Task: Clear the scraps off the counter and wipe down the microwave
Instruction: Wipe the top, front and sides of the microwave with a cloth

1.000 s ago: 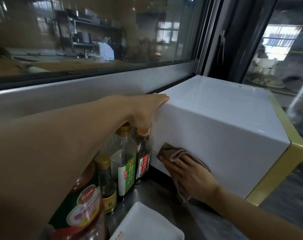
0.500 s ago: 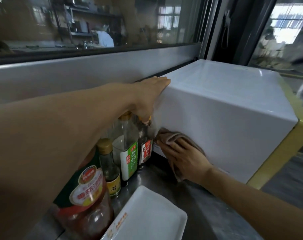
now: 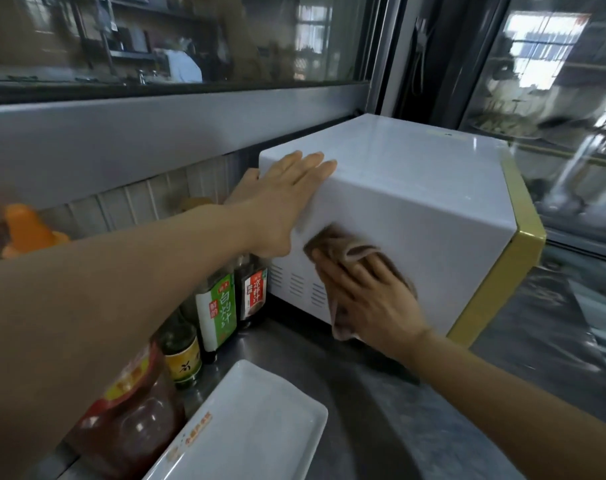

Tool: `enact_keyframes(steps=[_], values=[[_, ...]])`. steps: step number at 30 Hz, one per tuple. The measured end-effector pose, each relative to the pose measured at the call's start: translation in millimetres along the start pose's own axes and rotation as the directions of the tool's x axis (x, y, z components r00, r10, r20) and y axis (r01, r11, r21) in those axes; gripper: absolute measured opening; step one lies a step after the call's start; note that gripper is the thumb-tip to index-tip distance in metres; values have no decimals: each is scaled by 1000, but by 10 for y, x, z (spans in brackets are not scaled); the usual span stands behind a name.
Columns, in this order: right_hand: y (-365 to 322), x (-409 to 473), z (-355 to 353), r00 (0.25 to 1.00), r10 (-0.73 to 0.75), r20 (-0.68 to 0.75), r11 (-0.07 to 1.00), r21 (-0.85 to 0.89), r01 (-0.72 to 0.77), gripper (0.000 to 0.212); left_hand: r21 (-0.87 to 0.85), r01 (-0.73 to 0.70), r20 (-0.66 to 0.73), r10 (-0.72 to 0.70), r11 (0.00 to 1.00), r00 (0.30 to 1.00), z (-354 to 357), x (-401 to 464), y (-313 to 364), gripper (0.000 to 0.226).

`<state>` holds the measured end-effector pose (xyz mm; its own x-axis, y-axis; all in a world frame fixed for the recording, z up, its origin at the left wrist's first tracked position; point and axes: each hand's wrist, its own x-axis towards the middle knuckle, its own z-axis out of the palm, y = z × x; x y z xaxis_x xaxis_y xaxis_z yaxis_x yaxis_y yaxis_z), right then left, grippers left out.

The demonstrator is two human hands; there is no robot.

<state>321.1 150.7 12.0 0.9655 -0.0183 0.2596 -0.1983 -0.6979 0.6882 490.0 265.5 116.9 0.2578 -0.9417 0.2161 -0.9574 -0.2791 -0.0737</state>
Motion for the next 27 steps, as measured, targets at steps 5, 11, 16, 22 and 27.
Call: enact_keyframes(steps=[5,11,16,22,27], values=[[-186,-441,315,926,-206,317,977,20,210,76,-47,25,6,-25,999,1000,27,-8,19,134],[385,-453,-116,997,38,-70,999,10,-37,63,-69,35,-10,-36,997,999,28,-2,69,133],[234,-477,58,991,108,-83,993,-35,-111,71,-81,51,-57,-56,995,997,125,23,83,134],[54,-960,187,970,-105,220,994,-6,109,94,-133,67,-33,-72,989,997,128,27,110,134],[568,-1108,-71,999,35,-24,999,-32,-36,70,-152,78,-41,-85,985,996,118,17,131,132]])
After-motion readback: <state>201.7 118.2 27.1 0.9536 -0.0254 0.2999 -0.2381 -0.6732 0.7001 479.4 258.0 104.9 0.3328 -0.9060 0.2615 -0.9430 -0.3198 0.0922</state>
